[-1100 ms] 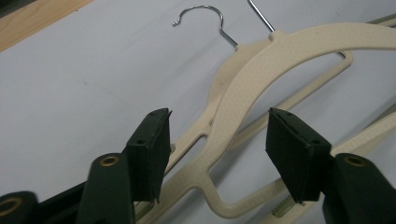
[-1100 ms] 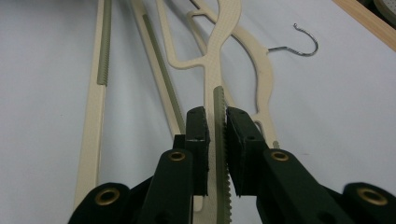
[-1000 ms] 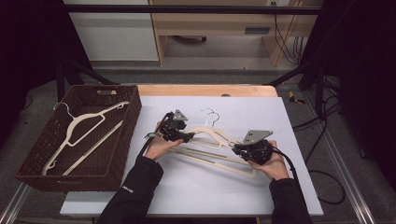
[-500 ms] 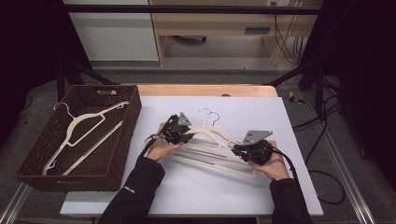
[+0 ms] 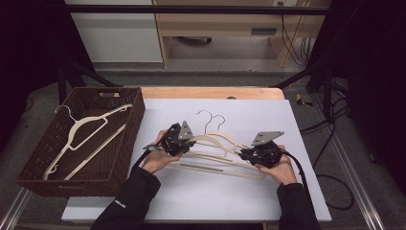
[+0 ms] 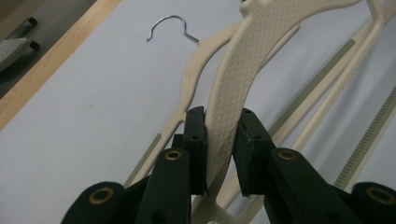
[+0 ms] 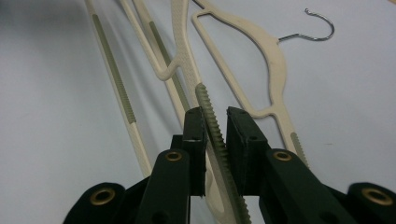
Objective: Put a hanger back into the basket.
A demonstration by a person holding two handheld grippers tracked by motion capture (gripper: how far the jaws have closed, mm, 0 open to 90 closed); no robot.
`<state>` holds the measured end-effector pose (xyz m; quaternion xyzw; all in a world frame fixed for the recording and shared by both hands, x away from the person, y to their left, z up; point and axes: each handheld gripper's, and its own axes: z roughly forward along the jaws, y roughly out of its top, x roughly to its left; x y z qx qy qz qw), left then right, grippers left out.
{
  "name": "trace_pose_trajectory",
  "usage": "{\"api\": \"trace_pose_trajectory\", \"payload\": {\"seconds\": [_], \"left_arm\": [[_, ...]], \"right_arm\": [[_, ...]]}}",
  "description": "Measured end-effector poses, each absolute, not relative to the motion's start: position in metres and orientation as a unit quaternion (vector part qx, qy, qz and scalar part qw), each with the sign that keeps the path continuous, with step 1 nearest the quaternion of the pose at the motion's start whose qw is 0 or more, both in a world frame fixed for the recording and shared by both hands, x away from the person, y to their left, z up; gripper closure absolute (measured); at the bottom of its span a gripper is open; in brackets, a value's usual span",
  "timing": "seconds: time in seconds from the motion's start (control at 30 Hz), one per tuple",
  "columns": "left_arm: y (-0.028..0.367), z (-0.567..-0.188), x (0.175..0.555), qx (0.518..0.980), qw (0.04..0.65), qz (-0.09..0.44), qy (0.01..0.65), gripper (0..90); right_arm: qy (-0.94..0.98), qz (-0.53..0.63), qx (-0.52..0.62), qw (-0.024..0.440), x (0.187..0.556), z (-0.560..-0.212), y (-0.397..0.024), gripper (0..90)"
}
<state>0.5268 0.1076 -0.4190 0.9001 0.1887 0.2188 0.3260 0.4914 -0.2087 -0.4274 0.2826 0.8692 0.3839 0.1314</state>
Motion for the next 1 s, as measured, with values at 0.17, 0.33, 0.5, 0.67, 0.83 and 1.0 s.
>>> {"api": "trace_pose_trajectory", "payload": {"seconds": [0.17,0.33,0.5,0.67,0.83,1.0], "left_arm": [[0.109,-0.417,0.515,0.893,0.339,0.225,0.191,76.3],[0.109,-0.415,0.506,0.893,0.337,0.228,0.194,76.6],[0.109,-0.413,0.499,0.893,0.335,0.231,0.191,76.9],[0.11,-0.412,0.493,0.893,0.342,0.228,0.185,77.1],[0.113,-0.41,0.488,0.894,0.347,0.215,0.183,76.6],[0.12,-0.4,0.485,0.89,0.375,0.189,0.176,70.4]], "right_arm": [[0.854,0.411,0.294,0.127,0.492,-0.421,-0.204,64.9],[0.832,0.449,0.294,0.139,0.493,-0.407,-0.189,50.1],[0.838,0.45,0.285,0.116,0.501,-0.403,-0.159,51.1],[0.854,0.435,0.269,0.095,0.509,-0.411,-0.138,65.6],[0.865,0.438,0.238,0.061,0.509,-0.411,-0.136,79.0],[0.868,0.462,0.184,0.011,0.499,-0.404,-0.141,86.8]]}}
